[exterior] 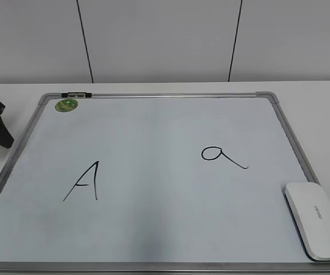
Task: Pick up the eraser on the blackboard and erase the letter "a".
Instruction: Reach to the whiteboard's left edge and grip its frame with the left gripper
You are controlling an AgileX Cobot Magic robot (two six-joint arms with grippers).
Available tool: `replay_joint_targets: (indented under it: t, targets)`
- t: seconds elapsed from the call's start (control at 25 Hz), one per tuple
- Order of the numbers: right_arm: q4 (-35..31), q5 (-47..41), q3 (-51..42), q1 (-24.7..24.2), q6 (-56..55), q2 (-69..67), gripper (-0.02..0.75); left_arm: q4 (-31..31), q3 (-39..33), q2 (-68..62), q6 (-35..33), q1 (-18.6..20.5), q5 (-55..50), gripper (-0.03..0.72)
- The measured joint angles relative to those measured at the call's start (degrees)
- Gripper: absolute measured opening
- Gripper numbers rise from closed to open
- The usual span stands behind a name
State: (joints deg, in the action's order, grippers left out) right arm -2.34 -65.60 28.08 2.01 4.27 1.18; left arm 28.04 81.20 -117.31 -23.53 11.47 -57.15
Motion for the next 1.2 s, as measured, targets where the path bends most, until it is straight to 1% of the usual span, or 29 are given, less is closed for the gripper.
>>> replay_joint_targets:
  t: [0.4,0.72,0.88,1.2]
  targets:
    - [0.0,0.0,0.0,0.0,0.0,0.0,0.519,0.1,1.7,-3.9,-0.2,0.0,-0.6,0.274]
    - [0.0,0.0,0.0,0.0,0.0,0.0,0.519,0.7,1.7,-6.7,-0.2,0.0,-0.3,0.258]
    - [0.0,0.0,0.0,0.0,0.0,0.0,0.519,0.8,1.7,-6.7,-0.2,0.0,0.3,0.215]
    - [0.0,0.0,0.0,0.0,0.0,0.0,0.519,0.9,1.7,-6.7,-0.2,0.0,0.5,0.157]
